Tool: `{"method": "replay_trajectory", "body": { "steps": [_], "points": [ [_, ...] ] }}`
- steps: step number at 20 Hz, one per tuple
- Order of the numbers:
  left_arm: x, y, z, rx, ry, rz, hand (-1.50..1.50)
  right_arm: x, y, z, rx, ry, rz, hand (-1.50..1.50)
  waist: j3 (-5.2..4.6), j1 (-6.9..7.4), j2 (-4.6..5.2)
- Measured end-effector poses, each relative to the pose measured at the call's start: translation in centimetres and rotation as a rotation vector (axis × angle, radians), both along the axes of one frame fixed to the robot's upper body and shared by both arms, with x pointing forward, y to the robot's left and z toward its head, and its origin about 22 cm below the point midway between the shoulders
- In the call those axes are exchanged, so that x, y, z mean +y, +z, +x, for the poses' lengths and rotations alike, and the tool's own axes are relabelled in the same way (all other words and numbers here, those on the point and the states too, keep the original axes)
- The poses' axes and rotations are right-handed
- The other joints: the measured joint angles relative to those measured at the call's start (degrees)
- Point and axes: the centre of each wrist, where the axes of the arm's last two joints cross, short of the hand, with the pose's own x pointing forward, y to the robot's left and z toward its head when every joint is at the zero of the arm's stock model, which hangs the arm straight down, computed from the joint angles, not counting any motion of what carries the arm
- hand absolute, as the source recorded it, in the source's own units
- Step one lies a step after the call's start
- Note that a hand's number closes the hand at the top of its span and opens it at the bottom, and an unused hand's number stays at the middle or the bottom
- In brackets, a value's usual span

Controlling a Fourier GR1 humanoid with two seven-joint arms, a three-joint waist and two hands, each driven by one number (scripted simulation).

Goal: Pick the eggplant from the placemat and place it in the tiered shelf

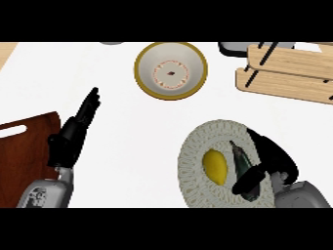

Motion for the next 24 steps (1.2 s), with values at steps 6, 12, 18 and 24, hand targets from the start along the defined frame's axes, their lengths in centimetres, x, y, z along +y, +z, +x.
{"method": "replay_trajectory", "body": {
  "steps": [6, 12, 18, 24],
  "points": [
    [0.4, -0.1, 0.7, 0.003, 0.003, 0.000, 0.00, 0.3, -0.5, -0.6, 0.018, 0.068, -0.024, 1.50, -0.21, -0.02, -0.19],
    [0.3, -0.9, 0.6, 0.013, 0.005, 0.001, 0.00, 0.5, -0.5, -0.2, 0.000, 0.115, -0.080, 1.50, -0.22, -0.05, -0.16],
    [-0.6, -0.9, 0.6, 0.014, -0.003, -0.003, 0.00, 2.3, -0.4, -0.9, -0.070, 0.118, -0.072, 1.50, -0.05, -0.02, -0.04],
    [-0.5, -0.5, 0.8, 0.014, -0.012, -0.002, 0.00, 8.4, 2.4, 0.2, -0.334, 0.126, -0.084, 1.50, -0.06, 0.42, -0.05]
  ]
}}
